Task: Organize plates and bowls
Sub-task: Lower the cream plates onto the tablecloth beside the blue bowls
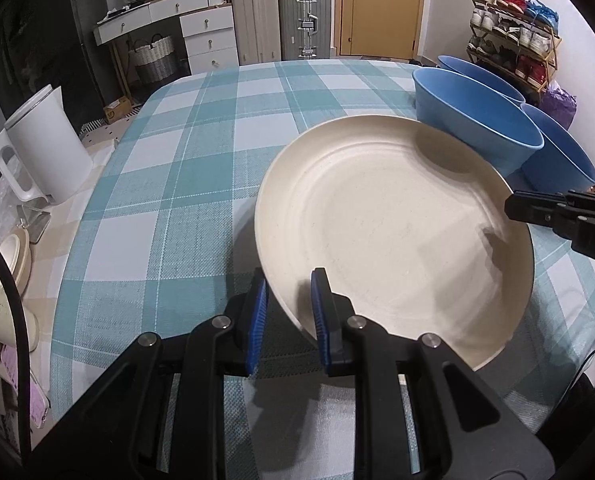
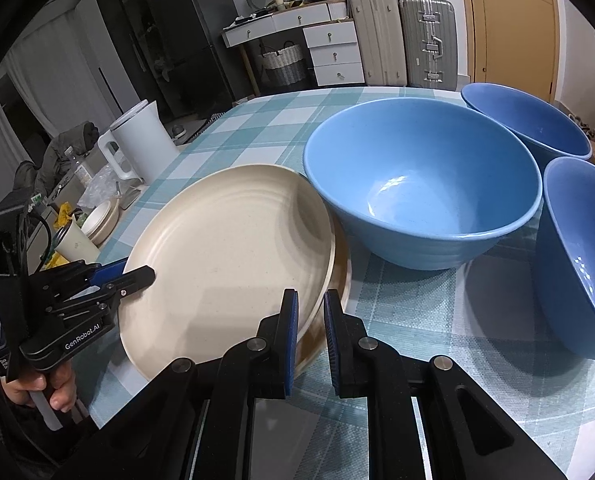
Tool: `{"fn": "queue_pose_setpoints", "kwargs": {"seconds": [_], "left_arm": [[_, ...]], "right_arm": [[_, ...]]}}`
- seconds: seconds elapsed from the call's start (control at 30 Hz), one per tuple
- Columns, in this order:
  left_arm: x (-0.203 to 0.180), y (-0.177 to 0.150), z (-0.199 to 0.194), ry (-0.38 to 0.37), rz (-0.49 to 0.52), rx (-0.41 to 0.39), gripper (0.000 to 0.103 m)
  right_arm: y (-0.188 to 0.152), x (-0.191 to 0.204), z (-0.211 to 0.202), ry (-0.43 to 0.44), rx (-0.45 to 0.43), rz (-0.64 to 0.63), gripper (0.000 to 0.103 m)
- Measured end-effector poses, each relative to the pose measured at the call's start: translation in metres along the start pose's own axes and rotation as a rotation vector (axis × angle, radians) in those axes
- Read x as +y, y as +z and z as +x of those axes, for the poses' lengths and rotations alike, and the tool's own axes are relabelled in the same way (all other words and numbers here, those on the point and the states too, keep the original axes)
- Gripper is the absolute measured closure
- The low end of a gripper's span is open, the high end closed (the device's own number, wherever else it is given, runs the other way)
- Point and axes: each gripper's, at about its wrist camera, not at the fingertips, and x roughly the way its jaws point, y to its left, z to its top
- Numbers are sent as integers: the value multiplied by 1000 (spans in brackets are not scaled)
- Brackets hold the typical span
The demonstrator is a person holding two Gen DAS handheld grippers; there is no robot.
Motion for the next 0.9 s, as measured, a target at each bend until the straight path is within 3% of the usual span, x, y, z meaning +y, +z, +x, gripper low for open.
{"fn": "queue_pose_setpoints", "kwargs": {"seconds": [0.9], "left_arm": [[-7, -1, 12, 38, 38, 16, 82]], "right_arm": [[-5, -3, 5, -31, 22, -19, 89]]}}
